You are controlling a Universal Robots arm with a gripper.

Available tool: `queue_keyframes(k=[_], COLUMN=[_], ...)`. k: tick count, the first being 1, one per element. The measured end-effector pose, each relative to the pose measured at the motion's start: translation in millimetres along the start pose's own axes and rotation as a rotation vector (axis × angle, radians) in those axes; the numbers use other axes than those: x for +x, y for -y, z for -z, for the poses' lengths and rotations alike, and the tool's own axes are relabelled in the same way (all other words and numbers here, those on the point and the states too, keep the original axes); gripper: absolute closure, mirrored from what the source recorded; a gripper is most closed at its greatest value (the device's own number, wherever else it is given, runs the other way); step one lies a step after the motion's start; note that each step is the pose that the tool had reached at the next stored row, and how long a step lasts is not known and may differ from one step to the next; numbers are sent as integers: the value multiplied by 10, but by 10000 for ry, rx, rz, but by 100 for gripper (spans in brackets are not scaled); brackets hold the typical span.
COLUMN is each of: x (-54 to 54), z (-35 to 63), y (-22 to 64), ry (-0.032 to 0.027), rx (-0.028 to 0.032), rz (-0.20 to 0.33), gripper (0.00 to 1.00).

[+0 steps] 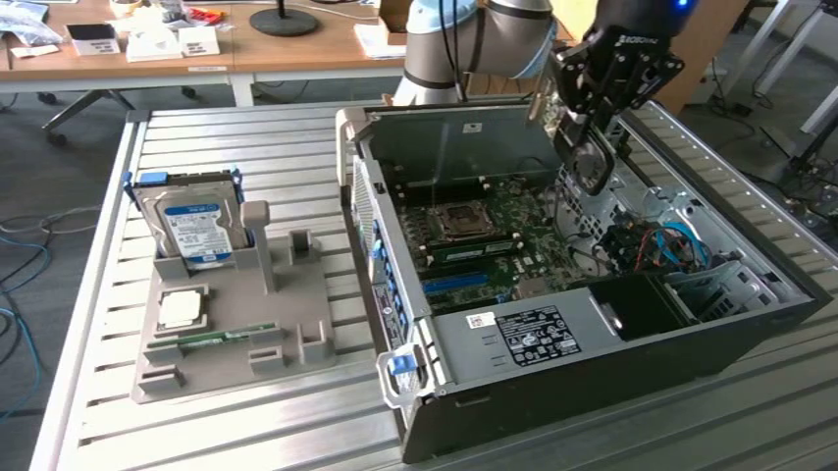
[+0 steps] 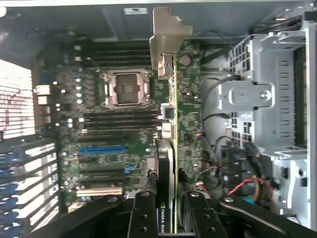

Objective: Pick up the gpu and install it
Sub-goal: 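Pick up the gpu and move the gpu toward the slot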

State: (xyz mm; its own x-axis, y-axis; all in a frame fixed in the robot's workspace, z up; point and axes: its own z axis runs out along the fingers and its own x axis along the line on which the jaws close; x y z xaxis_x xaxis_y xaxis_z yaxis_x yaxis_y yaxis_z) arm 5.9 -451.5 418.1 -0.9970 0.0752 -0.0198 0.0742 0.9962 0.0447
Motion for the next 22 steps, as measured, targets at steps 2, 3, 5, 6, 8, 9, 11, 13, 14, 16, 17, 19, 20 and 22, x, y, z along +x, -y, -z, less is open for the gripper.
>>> queue_keyframes(k=[2, 3, 5, 6, 8, 9, 11, 13, 14, 16, 17, 19, 20, 22], x=[-85, -126, -199, -235, -299, -330, -387, -441, -467, -518, -541, -580, -593, -601], z=[-2, -4, -6, -7, -9, -10, -12, -13, -14, -15, -16, -17, -17, -17], y=[-7, -10, -15, -18, -23, -25, -30, -34, -36, -40, -41, -44, -46, -47], ry=[0, 0, 0, 0, 0, 0, 0, 0, 0, 0, 0, 0, 0, 0], rx=[1, 0, -1, 0, -1, -1, -1, 0, -1, 0, -1, -1, -1, 0], rz=[-2, 0, -2, -1, -2, -2, 0, -1, -1, -1, 0, -1, -1, -1], gripper=[73, 73, 73, 73, 73, 73, 73, 73, 73, 73, 73, 73, 73, 73])
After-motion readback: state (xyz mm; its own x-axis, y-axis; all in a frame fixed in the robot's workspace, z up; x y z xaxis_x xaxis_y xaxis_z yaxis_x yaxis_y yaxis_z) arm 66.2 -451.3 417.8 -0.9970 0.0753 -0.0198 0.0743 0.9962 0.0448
